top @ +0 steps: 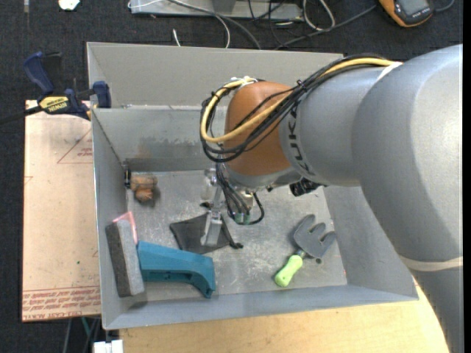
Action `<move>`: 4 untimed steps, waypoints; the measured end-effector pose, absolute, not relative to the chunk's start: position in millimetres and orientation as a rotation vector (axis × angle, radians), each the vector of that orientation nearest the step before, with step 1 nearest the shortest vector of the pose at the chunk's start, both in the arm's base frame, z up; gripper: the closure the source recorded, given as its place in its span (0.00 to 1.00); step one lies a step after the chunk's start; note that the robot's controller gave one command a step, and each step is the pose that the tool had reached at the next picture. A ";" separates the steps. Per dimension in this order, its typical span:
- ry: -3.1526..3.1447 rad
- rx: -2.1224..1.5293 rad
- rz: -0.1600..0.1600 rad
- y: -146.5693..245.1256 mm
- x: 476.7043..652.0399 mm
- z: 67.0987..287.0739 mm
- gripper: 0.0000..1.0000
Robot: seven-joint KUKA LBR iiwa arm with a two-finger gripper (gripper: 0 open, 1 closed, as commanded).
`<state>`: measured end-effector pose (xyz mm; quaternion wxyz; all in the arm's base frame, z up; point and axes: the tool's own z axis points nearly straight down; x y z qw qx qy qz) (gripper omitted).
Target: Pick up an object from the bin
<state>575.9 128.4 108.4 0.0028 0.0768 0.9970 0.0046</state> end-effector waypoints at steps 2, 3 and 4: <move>3.125 0.273 0.012 68.1 596.1 73.1 0.00; 3.128 0.251 0.013 63.5 581.2 71.2 0.00; 3.132 -0.066 0.014 80.7 582.7 70.4 0.00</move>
Offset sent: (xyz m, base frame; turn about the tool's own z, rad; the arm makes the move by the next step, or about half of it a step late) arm 0.0288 -0.0523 -0.0384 0.0062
